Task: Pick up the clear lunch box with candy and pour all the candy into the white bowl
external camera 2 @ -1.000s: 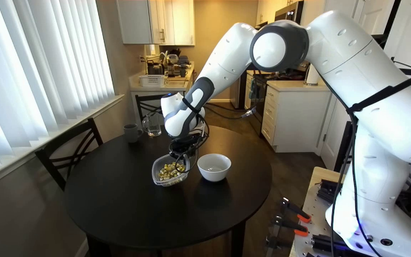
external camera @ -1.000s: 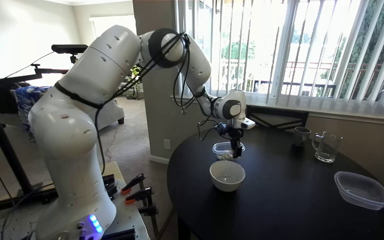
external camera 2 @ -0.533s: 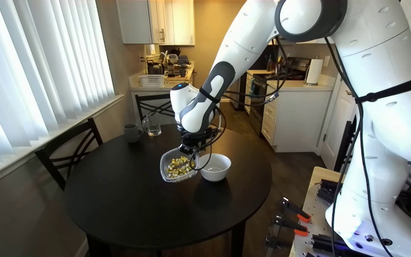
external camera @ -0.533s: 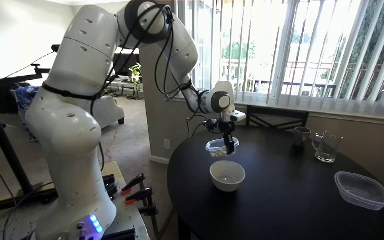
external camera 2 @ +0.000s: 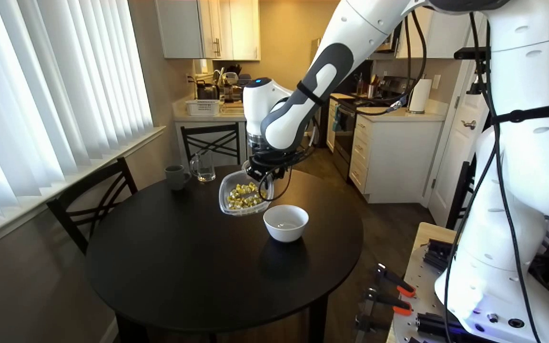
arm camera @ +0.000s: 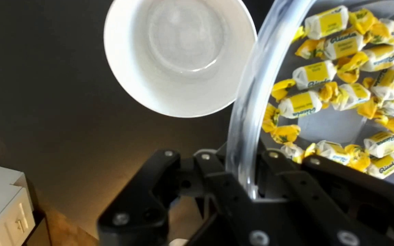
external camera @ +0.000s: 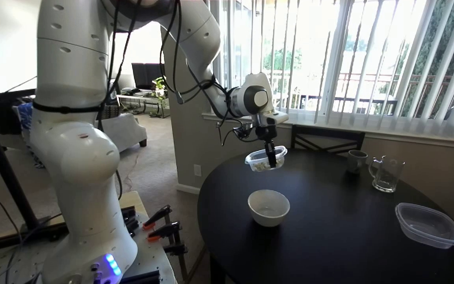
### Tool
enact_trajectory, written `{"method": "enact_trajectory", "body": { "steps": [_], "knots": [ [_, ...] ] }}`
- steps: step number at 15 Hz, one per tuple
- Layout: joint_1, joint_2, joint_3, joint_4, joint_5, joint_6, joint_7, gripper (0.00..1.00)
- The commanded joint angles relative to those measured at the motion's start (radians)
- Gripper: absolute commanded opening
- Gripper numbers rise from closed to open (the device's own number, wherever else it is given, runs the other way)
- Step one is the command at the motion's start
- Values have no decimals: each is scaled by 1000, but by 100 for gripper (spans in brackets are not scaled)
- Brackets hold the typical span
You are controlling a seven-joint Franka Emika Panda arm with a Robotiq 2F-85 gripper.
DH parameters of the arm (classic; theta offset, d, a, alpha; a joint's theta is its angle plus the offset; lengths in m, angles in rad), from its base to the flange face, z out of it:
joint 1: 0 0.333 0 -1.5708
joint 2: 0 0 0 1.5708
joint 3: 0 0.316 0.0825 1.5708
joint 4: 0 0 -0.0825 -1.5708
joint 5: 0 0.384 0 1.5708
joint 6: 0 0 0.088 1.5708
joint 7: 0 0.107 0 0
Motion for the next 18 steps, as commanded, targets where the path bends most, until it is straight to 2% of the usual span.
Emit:
{"method": "enact_trajectory", "body": {
  "steps": [1, 7, 9, 18],
  "knots": [
    [-59, -60, 33, -14, -48, -28, 103, 5],
    [-133, -40, 64, 30, -33, -126, 137, 5],
    [-150, -38, 80, 24, -30, -110, 105, 5],
    [-155, -37, 86, 27, -29, -115, 113, 5]
  ]
}}
